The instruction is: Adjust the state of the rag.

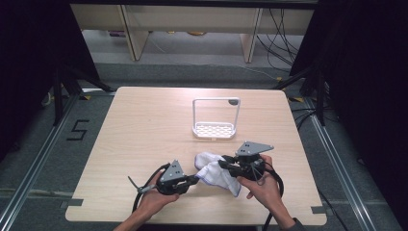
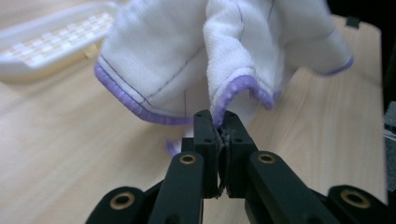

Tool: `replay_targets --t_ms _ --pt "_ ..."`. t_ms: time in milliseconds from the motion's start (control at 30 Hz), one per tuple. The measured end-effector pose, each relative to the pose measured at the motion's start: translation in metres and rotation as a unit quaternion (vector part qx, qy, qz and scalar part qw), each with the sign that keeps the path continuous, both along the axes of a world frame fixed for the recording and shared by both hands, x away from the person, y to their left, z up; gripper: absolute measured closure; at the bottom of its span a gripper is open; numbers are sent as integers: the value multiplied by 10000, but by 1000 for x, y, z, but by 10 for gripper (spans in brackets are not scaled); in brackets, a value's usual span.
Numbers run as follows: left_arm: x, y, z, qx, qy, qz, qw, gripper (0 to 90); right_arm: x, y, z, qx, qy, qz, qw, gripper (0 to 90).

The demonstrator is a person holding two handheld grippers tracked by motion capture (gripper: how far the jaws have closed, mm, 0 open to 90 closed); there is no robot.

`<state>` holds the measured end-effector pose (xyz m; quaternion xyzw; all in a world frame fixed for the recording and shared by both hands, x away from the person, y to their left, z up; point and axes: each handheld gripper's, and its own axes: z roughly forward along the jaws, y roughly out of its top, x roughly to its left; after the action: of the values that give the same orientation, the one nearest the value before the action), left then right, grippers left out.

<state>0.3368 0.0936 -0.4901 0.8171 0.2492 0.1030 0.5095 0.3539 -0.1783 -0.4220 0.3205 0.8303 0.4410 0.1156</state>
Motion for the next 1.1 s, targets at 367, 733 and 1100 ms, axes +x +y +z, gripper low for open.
replay_targets --t_ms 367,733,1100 --pt "-14 25 94 -70 -761 -65 9971 867 -2 -3 21 318 -14 397 9987 762" --pt "45 44 26 326 148 683 9970 865 16 3 -18 -456 431 262 9977 604" --pt "49 65 13 325 341 868 9951 860 -19 13 -46 -887 692 641 9916 508"
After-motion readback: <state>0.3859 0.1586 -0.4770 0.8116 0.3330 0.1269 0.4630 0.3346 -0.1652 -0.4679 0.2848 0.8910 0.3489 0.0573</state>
